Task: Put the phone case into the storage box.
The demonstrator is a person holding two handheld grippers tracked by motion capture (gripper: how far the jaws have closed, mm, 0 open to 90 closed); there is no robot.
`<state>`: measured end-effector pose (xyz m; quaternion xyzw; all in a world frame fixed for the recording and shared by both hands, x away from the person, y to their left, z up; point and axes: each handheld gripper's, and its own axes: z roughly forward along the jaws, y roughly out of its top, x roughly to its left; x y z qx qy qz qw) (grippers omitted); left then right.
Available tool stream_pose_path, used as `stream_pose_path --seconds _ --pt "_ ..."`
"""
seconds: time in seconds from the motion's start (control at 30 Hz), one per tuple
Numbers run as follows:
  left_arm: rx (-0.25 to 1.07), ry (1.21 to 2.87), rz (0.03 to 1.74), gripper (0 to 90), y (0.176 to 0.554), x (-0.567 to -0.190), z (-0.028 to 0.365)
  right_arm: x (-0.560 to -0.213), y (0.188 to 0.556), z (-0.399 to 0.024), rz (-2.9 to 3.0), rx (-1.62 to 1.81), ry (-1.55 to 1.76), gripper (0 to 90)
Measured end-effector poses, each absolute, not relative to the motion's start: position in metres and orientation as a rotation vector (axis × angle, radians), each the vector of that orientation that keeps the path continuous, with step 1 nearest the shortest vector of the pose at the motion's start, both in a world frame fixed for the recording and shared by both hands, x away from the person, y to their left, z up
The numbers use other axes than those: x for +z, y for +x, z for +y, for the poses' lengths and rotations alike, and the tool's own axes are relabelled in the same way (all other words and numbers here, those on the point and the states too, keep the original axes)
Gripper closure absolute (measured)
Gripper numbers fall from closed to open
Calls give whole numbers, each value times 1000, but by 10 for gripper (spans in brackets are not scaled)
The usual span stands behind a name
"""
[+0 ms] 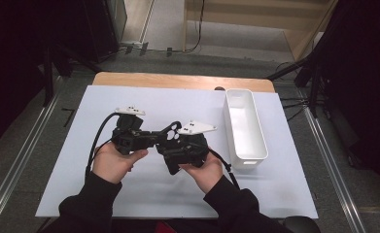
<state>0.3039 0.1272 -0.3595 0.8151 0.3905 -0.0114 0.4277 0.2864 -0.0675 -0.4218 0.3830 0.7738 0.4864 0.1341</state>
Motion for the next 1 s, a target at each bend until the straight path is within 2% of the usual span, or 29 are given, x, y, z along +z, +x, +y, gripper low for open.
stream_pose_path --seconds 0.27,0.37,0.63,0.8,1.0 --pt "-34 2028 960 787 304 -360 126 -421 285 -69 2239 1403 1104 107" --pt "-33 2022 947 735 305 -358 126 -420 286 -71 2236 1394 1111 108" --pt "-42 2002 919 670 305 -354 127 -419 292 -87 2203 1410 1165 109" --pt "-56 2008 912 596 307 -353 127 -417 295 -99 2173 1420 1206 109" --pt "-50 2012 877 458 310 -357 129 -416 298 -109 2144 1423 1229 109"
